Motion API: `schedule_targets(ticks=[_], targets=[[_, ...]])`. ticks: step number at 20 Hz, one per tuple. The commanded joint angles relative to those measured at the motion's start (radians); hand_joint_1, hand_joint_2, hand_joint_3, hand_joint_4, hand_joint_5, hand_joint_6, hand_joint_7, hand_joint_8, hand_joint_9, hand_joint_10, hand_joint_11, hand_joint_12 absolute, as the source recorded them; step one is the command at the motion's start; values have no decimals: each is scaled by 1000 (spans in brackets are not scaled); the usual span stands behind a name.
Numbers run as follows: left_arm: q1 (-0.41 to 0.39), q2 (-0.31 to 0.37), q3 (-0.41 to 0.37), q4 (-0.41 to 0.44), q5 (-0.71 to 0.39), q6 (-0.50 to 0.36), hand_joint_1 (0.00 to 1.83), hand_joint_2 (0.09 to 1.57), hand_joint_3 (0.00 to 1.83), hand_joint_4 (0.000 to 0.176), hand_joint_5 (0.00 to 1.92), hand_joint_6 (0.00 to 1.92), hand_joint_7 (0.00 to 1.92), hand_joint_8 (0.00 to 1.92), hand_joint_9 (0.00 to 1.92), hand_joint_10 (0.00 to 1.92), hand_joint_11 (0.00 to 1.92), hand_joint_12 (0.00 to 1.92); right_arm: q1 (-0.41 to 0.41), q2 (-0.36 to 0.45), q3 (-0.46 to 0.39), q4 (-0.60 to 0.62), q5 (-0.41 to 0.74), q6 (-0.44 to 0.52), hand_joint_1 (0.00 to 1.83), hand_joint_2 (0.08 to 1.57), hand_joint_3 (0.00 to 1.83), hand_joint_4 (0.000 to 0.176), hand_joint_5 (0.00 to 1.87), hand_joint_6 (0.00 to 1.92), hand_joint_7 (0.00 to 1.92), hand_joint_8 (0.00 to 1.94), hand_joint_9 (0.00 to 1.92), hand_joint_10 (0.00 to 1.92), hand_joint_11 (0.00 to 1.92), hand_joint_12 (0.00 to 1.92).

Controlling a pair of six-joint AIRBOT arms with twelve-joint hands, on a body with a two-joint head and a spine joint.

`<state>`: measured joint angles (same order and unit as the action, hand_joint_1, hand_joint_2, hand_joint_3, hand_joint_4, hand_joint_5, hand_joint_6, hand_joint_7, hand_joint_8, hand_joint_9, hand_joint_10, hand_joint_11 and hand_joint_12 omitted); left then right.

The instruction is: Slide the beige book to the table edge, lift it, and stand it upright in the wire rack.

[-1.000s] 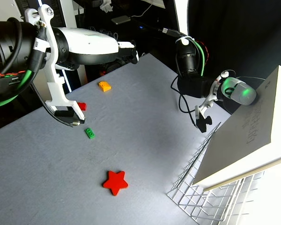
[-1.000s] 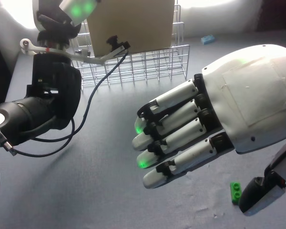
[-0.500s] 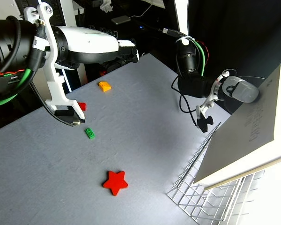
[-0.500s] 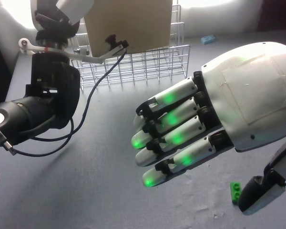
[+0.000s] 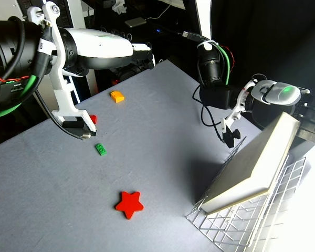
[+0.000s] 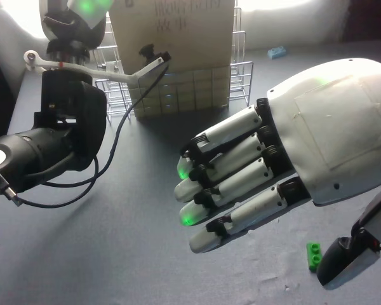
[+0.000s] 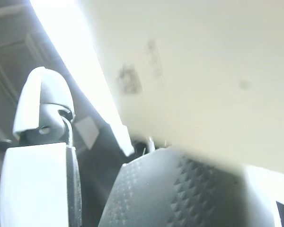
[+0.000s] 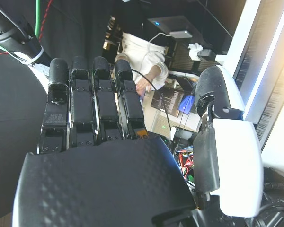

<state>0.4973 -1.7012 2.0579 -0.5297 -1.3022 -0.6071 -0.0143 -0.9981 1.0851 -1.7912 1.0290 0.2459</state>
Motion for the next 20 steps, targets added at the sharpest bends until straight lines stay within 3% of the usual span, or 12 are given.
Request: schedule_targets(ticks=[1,5,11,15,16,20], targets=[[-10,10,12,11,-107,-15,925,1067,4,0,663,0,609,0,588,76,209,1163,14,4,-4,96,13,-3,337,1095,0,0,302,3,300,2,290,2,0,761],[-1,33,0,13,-106,-15,915,1074,2,0,618,0,539,0,544,34,142,1174,14,4,-5,96,14,-4,350,1093,0,0,329,7,318,4,313,7,0,821],[1,156,-90,59,-93,-16,854,1054,0,0,573,8,503,3,506,8,128,1197,13,11,-5,96,14,-4,334,1099,0,0,308,0,302,0,292,1,0,741],[5,282,-204,98,-71,-13,804,1050,3,0,458,0,437,0,489,0,58,1094,13,13,-5,96,10,-4,314,1103,0,0,307,4,305,3,292,4,0,719],[6,323,-239,105,-66,-8,695,1082,9,0,462,2,438,1,494,1,101,1044,14,14,-5,97,8,-3,301,1109,3,0,297,0,293,0,282,0,0,747],[29,461,-369,149,-13,-7,728,1050,0,0,524,24,478,15,514,9,151,1053,5,23,-9,109,5,-9,288,1141,9,0,287,0,300,2,291,3,0,766]])
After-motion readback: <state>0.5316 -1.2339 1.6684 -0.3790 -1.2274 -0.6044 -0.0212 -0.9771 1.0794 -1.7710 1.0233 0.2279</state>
